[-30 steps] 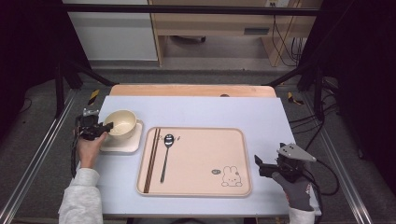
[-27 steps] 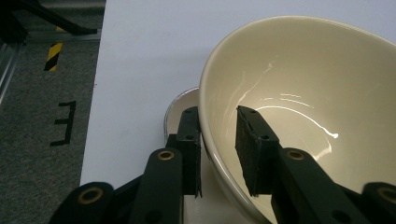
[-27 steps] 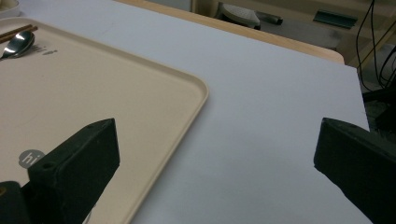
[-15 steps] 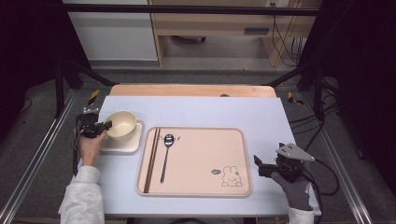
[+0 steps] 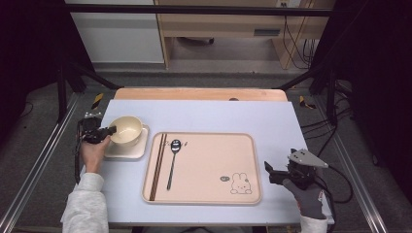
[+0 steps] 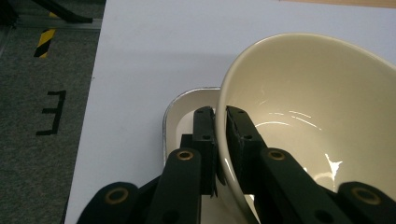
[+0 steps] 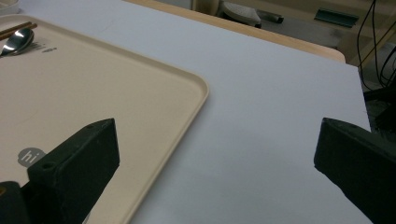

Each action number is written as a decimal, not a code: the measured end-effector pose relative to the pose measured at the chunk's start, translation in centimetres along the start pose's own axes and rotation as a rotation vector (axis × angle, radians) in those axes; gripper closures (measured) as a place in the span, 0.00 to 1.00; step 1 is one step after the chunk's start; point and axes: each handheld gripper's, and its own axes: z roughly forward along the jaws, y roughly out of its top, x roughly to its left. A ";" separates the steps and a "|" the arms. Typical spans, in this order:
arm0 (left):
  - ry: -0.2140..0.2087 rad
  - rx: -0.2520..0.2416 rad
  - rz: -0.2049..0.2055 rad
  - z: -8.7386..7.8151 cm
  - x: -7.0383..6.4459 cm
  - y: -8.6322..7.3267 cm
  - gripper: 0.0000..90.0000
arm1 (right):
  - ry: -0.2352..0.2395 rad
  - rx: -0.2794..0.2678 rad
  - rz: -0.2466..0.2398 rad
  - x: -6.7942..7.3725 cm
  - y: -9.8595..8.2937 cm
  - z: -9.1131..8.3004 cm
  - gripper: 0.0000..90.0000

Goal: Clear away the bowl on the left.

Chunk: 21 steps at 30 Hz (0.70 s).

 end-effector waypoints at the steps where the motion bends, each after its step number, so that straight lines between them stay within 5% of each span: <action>1: 0.005 -0.001 0.011 -0.1 -0.1 0.0 0.92 | 0.000 -0.001 0.001 0.0 0.0 0.0 0.00; 21: 0.030 -0.051 0.066 -1.5 -1.6 0.2 0.92 | -0.001 -0.004 0.001 -0.1 0.0 -0.1 0.00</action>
